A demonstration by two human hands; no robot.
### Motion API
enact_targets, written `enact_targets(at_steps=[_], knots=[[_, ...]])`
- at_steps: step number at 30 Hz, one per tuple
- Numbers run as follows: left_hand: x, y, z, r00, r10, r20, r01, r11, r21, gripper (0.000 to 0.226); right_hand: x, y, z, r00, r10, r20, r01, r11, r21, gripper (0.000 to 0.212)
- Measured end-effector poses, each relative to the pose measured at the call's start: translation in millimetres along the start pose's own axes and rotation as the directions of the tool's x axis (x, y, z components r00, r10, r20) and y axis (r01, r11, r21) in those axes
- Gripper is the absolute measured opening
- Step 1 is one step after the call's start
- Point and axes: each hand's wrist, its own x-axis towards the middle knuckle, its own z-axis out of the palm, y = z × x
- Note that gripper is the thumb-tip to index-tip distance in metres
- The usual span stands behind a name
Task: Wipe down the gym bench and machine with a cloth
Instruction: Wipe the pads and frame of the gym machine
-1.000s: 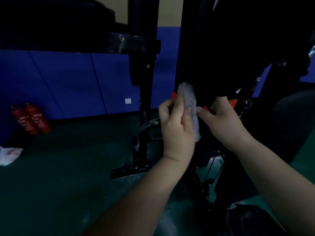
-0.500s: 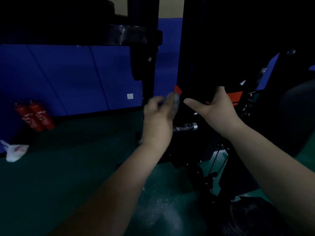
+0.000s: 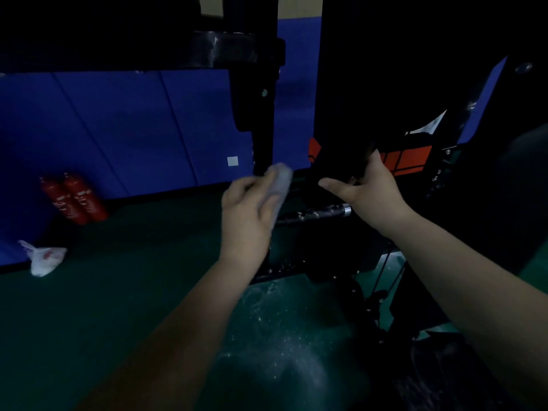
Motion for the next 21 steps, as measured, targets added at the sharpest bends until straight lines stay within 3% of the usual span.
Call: enact_targets(at_steps=[5, 10, 15, 17, 21], knots=[[-3, -5, 25, 0.996, 0.029, 0.083, -0.033, 0.998, 0.048, 0.049, 2, 10, 4, 1.000, 0.026, 0.001, -0.026, 0.999, 0.034, 0.069], [-13, -6, 8, 0.994, -0.064, -0.085, 0.062, 0.998, -0.028, 0.043, 3, 13, -16, 0.981, 0.053, 0.188, -0.068, 0.995, 0.074, 0.064], [-1, 46, 40, 0.985, 0.088, -0.147, -0.104, 0.989, -0.104, 0.033, 4, 18, -32, 0.967, 0.063, 0.248, -0.083, 0.994, 0.072, 0.060], [-5, 41, 55, 0.989, 0.077, -0.127, -0.089, 0.992, -0.092, 0.031, 4, 20, -36, 0.958, 0.081, 0.275, -0.103, 0.992, 0.068, 0.066], [-30, 2, 63, 0.997, 0.069, 0.044, -0.070, 0.997, 0.019, 0.029, 7, 26, -39, 0.942, 0.092, 0.324, -0.123, 0.990, 0.076, 0.076]])
